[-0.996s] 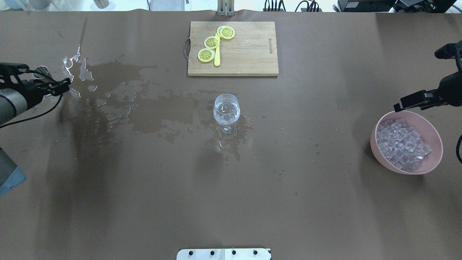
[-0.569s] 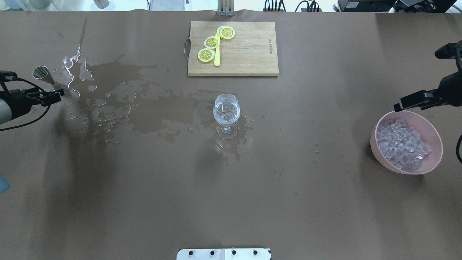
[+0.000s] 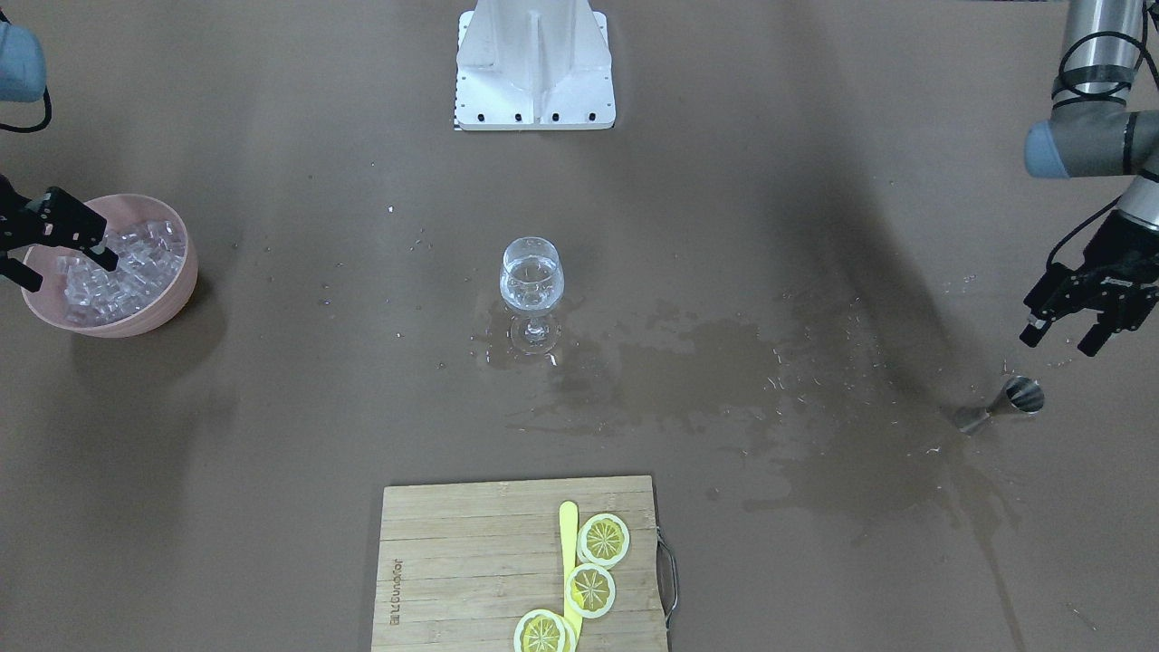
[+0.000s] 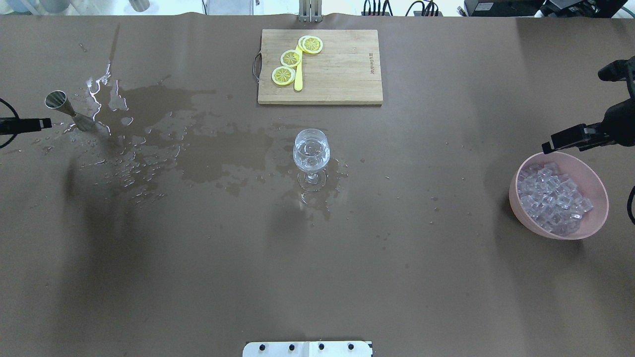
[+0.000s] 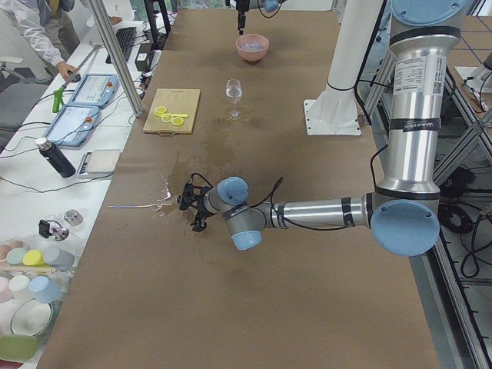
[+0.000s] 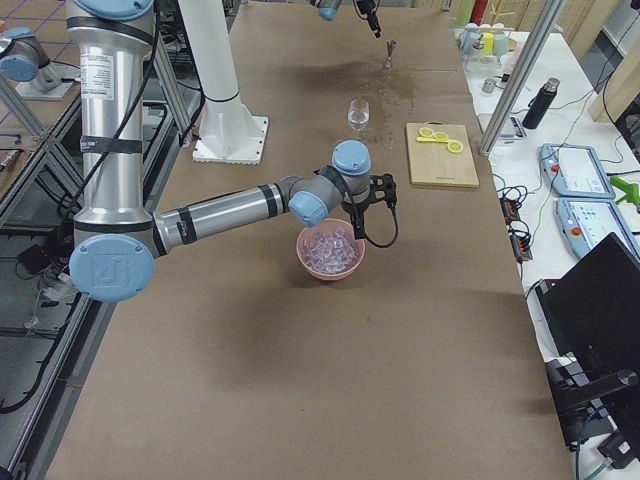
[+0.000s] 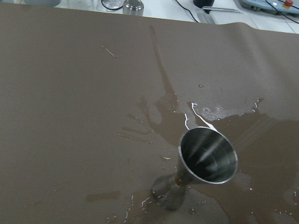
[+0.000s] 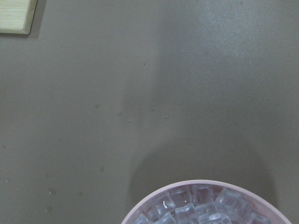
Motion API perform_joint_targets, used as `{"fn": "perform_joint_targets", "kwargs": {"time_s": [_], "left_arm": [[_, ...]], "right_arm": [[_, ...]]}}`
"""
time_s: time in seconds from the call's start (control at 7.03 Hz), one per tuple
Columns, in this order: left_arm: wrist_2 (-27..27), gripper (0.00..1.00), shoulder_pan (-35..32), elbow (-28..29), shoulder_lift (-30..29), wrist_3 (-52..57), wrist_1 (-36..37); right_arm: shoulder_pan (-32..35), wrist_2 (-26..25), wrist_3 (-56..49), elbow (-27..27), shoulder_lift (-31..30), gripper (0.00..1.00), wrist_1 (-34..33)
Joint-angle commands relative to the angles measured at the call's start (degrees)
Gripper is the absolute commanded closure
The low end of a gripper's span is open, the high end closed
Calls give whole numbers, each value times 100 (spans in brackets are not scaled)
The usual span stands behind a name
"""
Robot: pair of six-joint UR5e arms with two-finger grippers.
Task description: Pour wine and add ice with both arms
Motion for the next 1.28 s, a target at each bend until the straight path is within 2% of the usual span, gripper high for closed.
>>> {"fn": "perform_joint_targets", "kwargs": {"time_s": [0.0, 0.14, 0.28, 0.43, 0.71, 1.0, 1.14], "left_arm": [[-610, 1, -515, -605, -15, 1316, 1775], [-846, 1, -682, -896, -6, 2019, 2629], [-927, 1, -797, -1064, 3, 2157, 3073], [-954, 1, -798, -1109, 55, 2149, 3138], [-937, 1, -798, -1119, 82, 2149, 3130], [-937, 1, -798, -1119, 82, 2106, 3121], [-919, 1, -798, -1119, 82, 2105, 3112]], "right_arm": [[-24, -29, -9, -52, -15, 0, -33], [-146, -186, -9, -36, -85, 0, -25], [-339, -222, -17, -44, -198, 0, -25], [-558, -396, -18, -35, -304, 0, -25], [-631, -363, -26, 26, -716, 5, 1], [-674, -328, -26, 96, -911, 22, 2], [-744, -354, -18, 88, -894, 22, -7]]}}
